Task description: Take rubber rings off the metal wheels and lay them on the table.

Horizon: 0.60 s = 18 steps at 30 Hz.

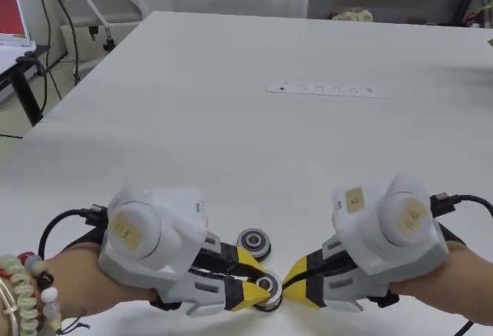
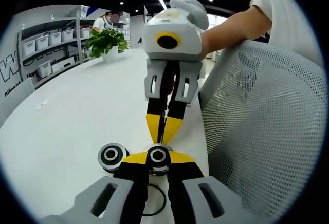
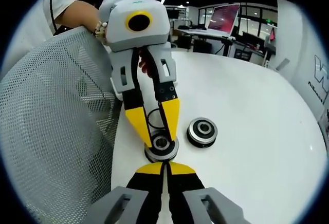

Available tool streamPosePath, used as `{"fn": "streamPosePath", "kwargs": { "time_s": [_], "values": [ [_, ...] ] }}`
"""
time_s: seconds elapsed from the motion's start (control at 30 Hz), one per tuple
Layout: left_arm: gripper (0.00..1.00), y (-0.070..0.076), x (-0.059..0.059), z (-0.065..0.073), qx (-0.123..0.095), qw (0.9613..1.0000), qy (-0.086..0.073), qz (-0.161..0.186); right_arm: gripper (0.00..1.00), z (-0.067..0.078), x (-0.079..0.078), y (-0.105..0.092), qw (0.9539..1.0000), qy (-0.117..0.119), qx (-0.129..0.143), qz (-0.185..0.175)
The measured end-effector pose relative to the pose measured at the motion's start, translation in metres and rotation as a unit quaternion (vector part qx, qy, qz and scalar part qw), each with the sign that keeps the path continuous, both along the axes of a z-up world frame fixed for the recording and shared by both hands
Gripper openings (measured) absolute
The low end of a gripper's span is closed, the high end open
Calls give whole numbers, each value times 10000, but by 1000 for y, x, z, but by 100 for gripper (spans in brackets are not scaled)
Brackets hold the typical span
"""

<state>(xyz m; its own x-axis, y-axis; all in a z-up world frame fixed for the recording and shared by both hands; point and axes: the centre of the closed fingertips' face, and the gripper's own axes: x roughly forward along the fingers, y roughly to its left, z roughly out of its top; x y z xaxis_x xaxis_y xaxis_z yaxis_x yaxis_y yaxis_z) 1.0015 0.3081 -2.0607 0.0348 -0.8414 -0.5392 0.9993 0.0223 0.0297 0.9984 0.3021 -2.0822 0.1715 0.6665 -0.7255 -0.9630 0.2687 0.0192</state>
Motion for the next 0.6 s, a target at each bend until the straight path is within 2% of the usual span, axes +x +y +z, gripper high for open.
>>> {"fn": "streamPosePath", "kwargs": {
  "time_s": [0.07,0.17,0.3,0.33,0.37,0.43,0.47,0.5,0.53,0.57,0.6],
  "values": [
    [7,0,0,0,1,10000,-2,-1,0,0,0,-1,9992,273,34,-283],
    [7,0,0,0,3,10000,-3,0,0,1,1,-3,9930,843,164,-812],
    [7,0,0,0,4,10000,-4,-1,0,5,6,-7,9892,992,324,-1027],
    [7,0,0,0,4,10000,-5,-2,0,8,8,-7,9865,1069,450,-1152],
    [7,0,0,0,4,10000,-5,-2,0,9,10,-8,9863,1039,495,-1178],
    [7,0,0,1,2,10000,-4,-1,0,9,10,-9,9890,921,475,-1058],
    [7,0,0,1,1,10000,-4,-1,0,8,11,-9,9931,654,455,-858],
    [7,0,0,1,-1,10000,-2,0,0,7,6,-8,9940,670,434,-750],
    [7,0,0,1,-3,10000,-1,1,0,4,-2,-6,9941,814,381,-610],
    [7,0,0,1,-7,10000,1,2,0,3,-3,-5,9947,784,381,-551],
    [7,0,0,1,-10,10000,2,3,0,2,-3,-4,9971,580,296,-392]
  ]
}}
